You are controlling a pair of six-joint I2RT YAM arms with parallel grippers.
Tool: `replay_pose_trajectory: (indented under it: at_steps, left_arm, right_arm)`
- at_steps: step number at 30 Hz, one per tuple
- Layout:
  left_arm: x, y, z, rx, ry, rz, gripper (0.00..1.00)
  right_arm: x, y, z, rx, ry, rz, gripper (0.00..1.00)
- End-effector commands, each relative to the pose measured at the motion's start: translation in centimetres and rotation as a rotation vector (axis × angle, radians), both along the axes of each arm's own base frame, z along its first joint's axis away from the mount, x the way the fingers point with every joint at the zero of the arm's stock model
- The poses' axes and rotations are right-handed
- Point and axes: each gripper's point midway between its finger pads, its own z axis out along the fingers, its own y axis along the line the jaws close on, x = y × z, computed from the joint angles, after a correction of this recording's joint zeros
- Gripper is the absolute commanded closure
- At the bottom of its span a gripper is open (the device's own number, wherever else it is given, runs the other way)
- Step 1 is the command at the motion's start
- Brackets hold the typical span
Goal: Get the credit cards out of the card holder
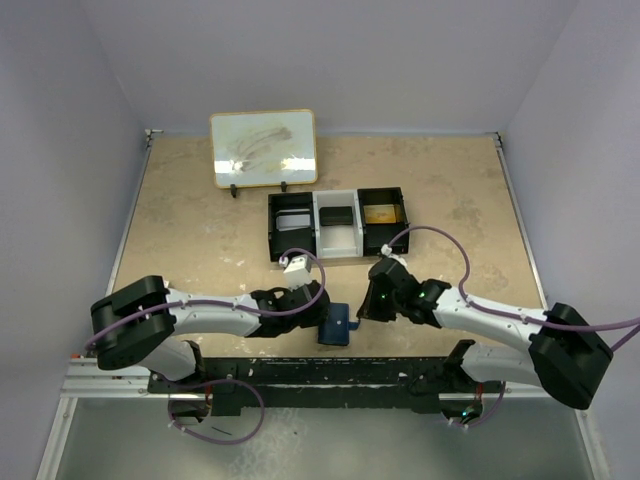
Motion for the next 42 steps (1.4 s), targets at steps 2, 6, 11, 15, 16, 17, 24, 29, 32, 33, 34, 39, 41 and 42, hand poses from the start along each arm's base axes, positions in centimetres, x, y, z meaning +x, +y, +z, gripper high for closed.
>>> replay_pose_trajectory:
  at_steps: [2,6,11,15,16,17,24,29,32,33,34,39,41,42]
  left_arm:
    - [-0.2,1.4,-1.2,0.111,0.006,-0.011,1.00]
    - [-0.2,1.5,-1.2,0.119,0.007,-0.014,1.00]
    - [-0.1,1.5,-1.1,0.122,0.005,-0.014,1.00]
    - [-0.2,1.4,-1.1,0.123,0.005,-0.016,1.00]
    - [-0.1,1.4,-1.1,0.123,0.004,-0.016,1.00]
    - [-0.2,1.5,-1.1,0.124,0.005,-0.016,1.00]
    - [-0.1,1.4,-1.0,0.123,0.004,-0.015,1.00]
    - [0.0,1.3,-0.8,0.123,0.001,-0.013,1.00]
    - [0.1,1.4,-0.4,0.122,-0.006,-0.010,1.00]
    - [0.2,1.4,-0.2,0.123,-0.011,-0.006,0.99]
    - [0.3,1.6,0.0,0.126,-0.017,0.000,0.96]
    - [1.1,3.1,1.6,0.147,-0.064,0.057,0.64]
    - [1.4,4.1,2.5,0.143,-0.090,0.098,0.54]
    - [1.6,4.6,2.9,0.141,-0.107,0.124,0.51]
  right_arm:
    - [-1.1,-1.7,-0.9,-0.084,0.053,0.002,0.88]
    - [-1.3,-1.8,-1.1,-0.104,0.068,0.010,0.80]
    - [-1.3,-1.9,-1.4,-0.122,0.078,0.013,0.74]
    - [-1.4,-1.1,-1.4,-0.078,0.076,0.034,0.75]
    - [-1.5,-0.9,-1.4,-0.063,0.079,0.042,0.76]
    - [-1.7,-0.6,-1.3,-0.046,0.083,0.050,0.77]
    - [-1.9,1.5,0.4,0.099,0.056,0.090,0.79]
    - [-0.4,0.3,1.4,0.043,-0.010,0.029,1.00]
    - [-0.3,0.4,3.1,0.057,-0.035,0.040,1.00]
    - [-0.1,0.5,4.0,0.068,-0.060,0.047,1.00]
    - [0.2,0.7,4.9,0.086,-0.084,0.051,1.00]
    - [1.1,2.7,9.7,0.207,-0.206,0.120,1.00]
    - [1.3,4.0,11.3,0.256,-0.238,0.176,1.00]
    - [1.5,4.4,11.7,0.262,-0.248,0.194,1.00]
